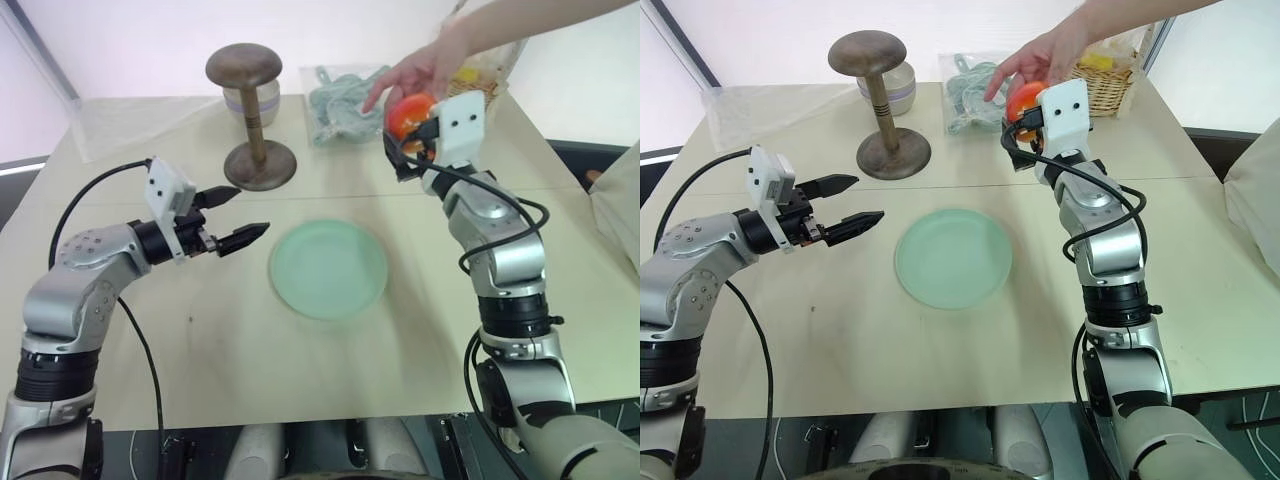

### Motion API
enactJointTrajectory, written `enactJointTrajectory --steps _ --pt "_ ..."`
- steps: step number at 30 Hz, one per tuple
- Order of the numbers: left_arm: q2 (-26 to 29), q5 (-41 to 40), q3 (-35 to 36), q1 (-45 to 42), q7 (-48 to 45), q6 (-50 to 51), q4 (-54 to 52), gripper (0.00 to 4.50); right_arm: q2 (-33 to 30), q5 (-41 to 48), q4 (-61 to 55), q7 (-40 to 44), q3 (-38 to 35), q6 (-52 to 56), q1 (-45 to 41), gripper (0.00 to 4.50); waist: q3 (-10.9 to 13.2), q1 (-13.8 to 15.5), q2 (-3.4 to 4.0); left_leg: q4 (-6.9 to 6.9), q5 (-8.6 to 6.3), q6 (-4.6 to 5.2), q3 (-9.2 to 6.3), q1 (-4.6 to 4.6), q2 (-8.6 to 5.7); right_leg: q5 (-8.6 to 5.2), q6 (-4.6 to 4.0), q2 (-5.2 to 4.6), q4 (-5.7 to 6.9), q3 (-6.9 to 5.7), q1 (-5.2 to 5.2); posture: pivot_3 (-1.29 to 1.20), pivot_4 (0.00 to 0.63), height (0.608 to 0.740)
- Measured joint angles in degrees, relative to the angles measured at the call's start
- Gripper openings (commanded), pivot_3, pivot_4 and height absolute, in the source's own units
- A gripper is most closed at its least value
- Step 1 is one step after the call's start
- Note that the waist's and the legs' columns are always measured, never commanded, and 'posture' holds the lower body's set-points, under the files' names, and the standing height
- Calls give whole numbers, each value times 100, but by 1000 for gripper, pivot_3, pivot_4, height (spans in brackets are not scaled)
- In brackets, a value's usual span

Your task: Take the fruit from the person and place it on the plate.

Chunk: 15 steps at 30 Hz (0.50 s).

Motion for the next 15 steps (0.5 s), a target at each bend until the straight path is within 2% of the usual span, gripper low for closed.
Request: enactJointTrajectory --steps 4,5,7,8,15 --pt "-29 0 0 -1 37 0 -3 4500 11 -63 189 -61 -7 -86 -123 4447 0 1 0 0 0 0 0 0 0 0 0 0 0 0 -1 0 150 740" --pt "-30 0 0 -1 41 0 -3 4500 11 -75 195 -70 -11 -91 -130 3921 0 2 1 -1 0 0 0 0 0 0 0 0 0 0 -1 0 150 740" --pt "-30 0 0 -1 55 0 -3 4500 22 -92 211 -94 -12 -108 -133 3255 0 3 1 -2 0 0 0 0 0 0 0 0 -1 0 -1 0 150 740" --pt "-30 0 0 -1 64 0 -3 4500 22 -95 236 -109 -17 -118 -141 3078 0 2 1 -2 0 0 0 0 0 0 0 0 -1 0 -1 0 150 740" --pt "-30 -1 0 -2 83 0 -3 4500 22 -95 249 -120 -78 -149 -142 3068 1 0 1 -2 0 0 0 0 0 0 0 0 -1 0 -1 0 150 740"
